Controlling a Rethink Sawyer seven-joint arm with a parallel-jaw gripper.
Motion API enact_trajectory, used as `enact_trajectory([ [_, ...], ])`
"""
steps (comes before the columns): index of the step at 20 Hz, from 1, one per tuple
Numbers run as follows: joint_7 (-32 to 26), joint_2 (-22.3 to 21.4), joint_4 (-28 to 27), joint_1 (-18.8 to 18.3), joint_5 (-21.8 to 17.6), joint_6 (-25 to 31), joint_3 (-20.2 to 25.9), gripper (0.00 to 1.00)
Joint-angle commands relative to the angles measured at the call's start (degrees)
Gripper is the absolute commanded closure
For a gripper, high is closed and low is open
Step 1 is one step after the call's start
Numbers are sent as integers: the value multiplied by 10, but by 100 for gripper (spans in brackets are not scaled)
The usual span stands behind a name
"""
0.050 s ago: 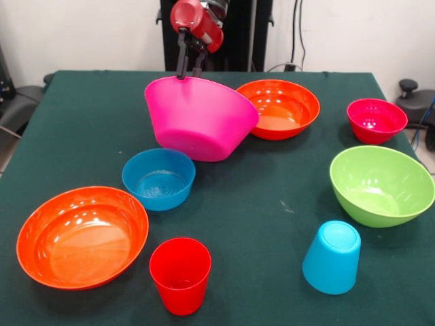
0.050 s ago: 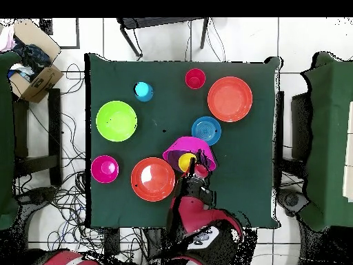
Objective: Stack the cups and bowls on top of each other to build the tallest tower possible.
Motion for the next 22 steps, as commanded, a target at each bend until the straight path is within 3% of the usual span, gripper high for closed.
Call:
enact_trajectory([
  [1, 80, 37, -18, 6, 28, -21, 37, 0],
  [8, 84, 53, -31, -3, 25, -43, 43, 0],
  [22, 99, 36, -49, -20, -6, -40, 56, 0],
])
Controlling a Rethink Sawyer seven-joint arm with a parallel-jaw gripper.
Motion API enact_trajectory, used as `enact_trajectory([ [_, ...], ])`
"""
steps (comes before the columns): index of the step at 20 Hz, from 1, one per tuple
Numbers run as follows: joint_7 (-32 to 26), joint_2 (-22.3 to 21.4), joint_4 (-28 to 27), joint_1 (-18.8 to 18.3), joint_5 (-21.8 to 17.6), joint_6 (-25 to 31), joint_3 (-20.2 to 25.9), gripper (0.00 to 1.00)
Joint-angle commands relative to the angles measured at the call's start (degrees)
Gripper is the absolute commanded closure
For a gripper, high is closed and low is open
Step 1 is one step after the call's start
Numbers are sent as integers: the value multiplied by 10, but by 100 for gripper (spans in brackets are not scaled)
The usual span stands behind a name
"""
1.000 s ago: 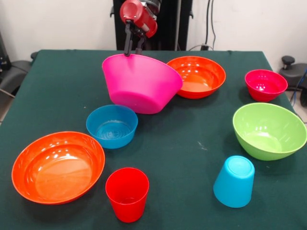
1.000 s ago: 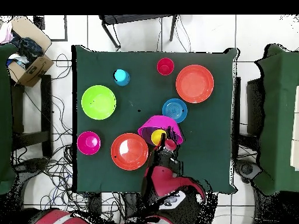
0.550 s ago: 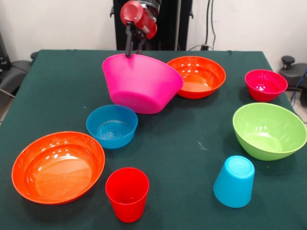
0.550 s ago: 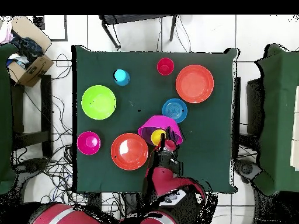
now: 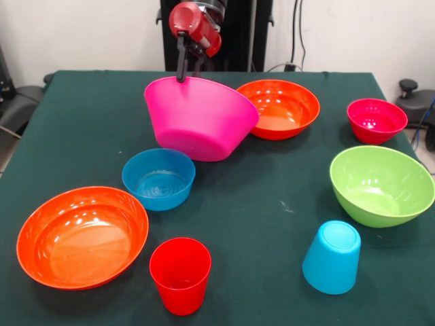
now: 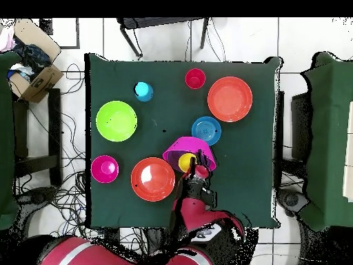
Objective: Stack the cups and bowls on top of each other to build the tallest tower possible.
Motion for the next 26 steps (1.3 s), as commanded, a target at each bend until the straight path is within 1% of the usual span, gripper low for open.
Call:
enact_trajectory([
  [1, 100, 6, -51, -12, -14, 31, 64, 0],
  [2, 98, 6, -55, -13, -21, 44, 65, 0],
  [8, 105, 8, -68, -22, -48, 71, 75, 0],
  [14, 127, 0, -85, -36, -99, 113, 107, 0],
  [19, 145, -14, -88, -48, -128, 136, 129, 0],
  [24, 161, -14, -95, -56, -141, 148, 142, 0],
  [26, 165, -17, -99, -54, -147, 156, 143, 0],
])
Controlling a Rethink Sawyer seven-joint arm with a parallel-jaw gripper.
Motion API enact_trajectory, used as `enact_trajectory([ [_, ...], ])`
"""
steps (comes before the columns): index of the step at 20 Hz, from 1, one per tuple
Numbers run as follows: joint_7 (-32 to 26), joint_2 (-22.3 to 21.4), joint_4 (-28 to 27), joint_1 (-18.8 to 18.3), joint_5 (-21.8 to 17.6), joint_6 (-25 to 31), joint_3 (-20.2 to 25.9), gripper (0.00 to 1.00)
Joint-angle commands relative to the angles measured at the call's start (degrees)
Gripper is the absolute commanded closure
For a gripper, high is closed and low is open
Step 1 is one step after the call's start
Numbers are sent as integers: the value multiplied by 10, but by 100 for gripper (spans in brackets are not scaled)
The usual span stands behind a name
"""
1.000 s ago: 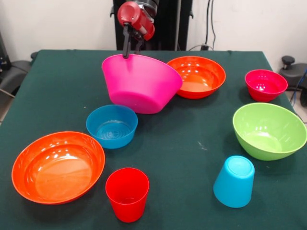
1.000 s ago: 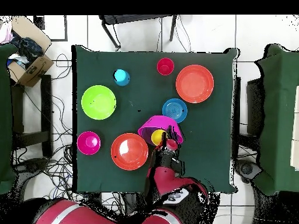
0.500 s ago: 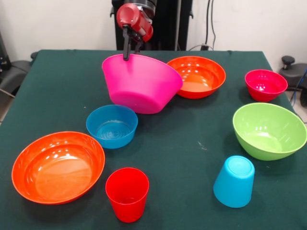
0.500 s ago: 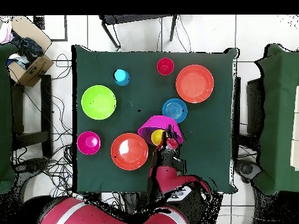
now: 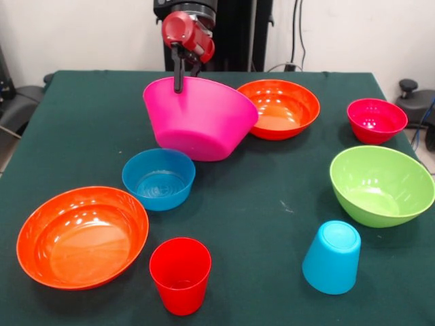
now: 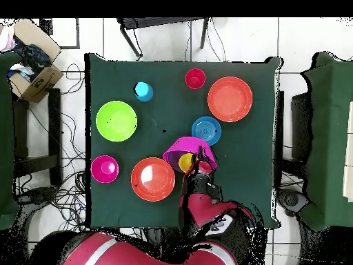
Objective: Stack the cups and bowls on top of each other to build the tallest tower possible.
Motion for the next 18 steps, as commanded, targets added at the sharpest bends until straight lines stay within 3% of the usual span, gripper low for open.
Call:
enact_trajectory([
  [1, 134, -6, -59, -7, -52, 127, 108, 0],
  [11, 151, -1, -67, 1, -71, 111, 97, 0],
  [12, 150, 2, -71, 5, -77, 108, 92, 100],
  [18, 169, -8, -63, -4, -90, 100, 99, 100],
])
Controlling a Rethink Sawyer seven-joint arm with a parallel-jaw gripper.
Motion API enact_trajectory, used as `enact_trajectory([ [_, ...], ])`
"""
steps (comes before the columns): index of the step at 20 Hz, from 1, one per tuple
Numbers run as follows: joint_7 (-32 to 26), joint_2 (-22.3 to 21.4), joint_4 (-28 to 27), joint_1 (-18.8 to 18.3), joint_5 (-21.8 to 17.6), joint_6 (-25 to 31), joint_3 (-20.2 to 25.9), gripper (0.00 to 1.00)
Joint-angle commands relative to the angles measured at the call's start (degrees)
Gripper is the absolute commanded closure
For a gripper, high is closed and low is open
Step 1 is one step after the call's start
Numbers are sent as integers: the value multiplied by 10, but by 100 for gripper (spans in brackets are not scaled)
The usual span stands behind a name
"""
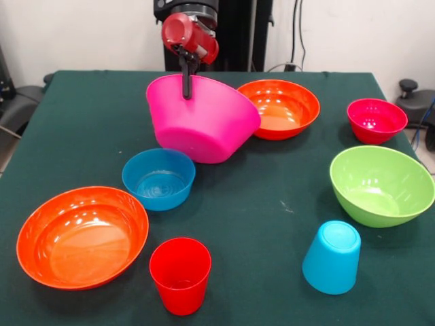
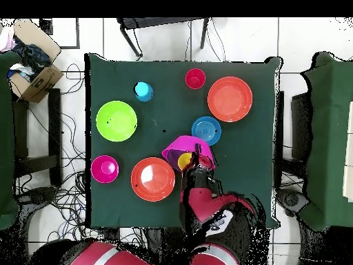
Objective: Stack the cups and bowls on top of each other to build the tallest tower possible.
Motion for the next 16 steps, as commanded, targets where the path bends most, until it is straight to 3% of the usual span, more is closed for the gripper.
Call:
enact_trajectory([
  [1, 98, 17, -37, 1, -46, 71, 81, 100],
  [7, 99, 11, -35, 6, -51, 91, 76, 100],
  [10, 150, -41, -24, -7, -107, 168, 113, 100],
  [12, 211, -116, 4, -50, -200, 274, 201, 100],
  [14, 230, -188, 64, -137, -251, 380, 331, 100],
  [16, 168, -234, 125, -262, -208, 473, 481, 100],
])
